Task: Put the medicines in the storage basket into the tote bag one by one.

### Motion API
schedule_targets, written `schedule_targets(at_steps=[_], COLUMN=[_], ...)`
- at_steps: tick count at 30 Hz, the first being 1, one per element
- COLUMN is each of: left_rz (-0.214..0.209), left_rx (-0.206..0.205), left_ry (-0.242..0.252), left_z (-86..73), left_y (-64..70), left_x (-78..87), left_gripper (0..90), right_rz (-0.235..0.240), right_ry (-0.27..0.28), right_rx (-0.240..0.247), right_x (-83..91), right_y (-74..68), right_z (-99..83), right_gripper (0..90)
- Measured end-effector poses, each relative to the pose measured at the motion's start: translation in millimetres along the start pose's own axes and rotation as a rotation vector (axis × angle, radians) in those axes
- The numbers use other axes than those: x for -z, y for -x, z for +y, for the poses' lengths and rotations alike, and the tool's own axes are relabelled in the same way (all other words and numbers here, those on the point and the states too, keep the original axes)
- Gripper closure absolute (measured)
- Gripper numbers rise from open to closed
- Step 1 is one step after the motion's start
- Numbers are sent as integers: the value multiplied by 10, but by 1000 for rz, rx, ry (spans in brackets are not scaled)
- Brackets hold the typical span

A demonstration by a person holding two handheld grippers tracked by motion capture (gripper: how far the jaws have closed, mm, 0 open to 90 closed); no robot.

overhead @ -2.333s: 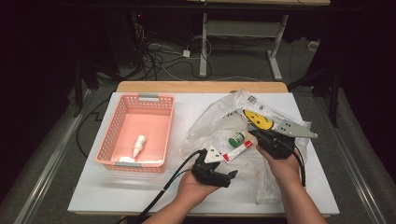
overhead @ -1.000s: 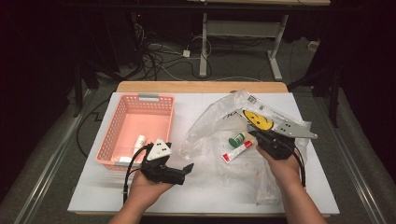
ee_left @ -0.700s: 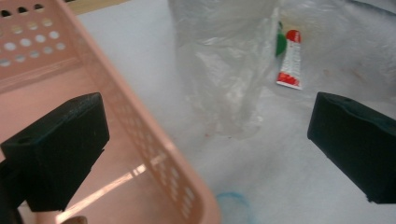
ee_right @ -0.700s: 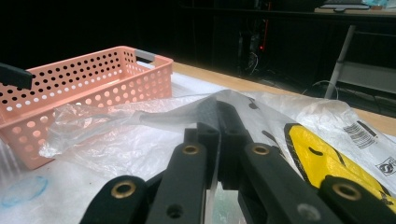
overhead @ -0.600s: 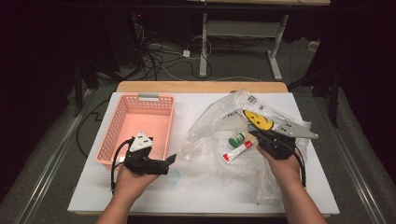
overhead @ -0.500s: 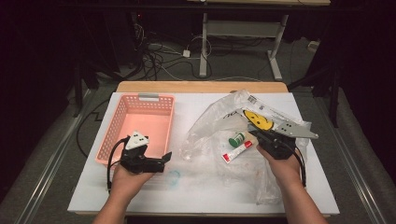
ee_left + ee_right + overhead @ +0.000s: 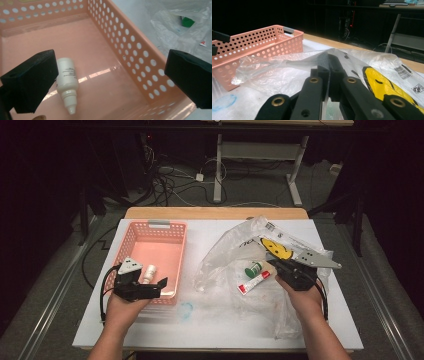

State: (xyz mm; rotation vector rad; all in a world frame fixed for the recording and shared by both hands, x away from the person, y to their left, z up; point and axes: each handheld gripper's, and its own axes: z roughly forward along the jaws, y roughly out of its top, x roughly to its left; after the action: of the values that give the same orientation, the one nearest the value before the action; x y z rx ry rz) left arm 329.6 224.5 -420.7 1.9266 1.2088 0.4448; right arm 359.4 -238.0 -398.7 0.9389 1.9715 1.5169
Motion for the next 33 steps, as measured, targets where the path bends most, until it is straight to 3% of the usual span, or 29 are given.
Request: schedule_targets(at_steps=[11, 17, 21, 26, 33], left_rz=[45, 54, 70, 78, 44], left_rx=[31, 29, 24, 41, 124], left_ry=[-5, -26, -71, -139, -266], left_z=[-13, 96, 225, 372, 486], left_y=[-146, -159, -178, -311, -537], left_x=[64, 56, -12, -153, -369], left_gripper=[0, 0, 7, 19, 67], right_rz=[3, 2, 7, 5, 3], right_ry=[-5, -2, -4, -5, -5], right_rx=[2, -3, 5, 2, -1], right_x=[-3, -5, -12, -7, -6], right_y=[-10, -6, -11, -8, -4], right_z=[-1, 0, -1, -1, -3], right_gripper=[900, 900, 900, 900, 900])
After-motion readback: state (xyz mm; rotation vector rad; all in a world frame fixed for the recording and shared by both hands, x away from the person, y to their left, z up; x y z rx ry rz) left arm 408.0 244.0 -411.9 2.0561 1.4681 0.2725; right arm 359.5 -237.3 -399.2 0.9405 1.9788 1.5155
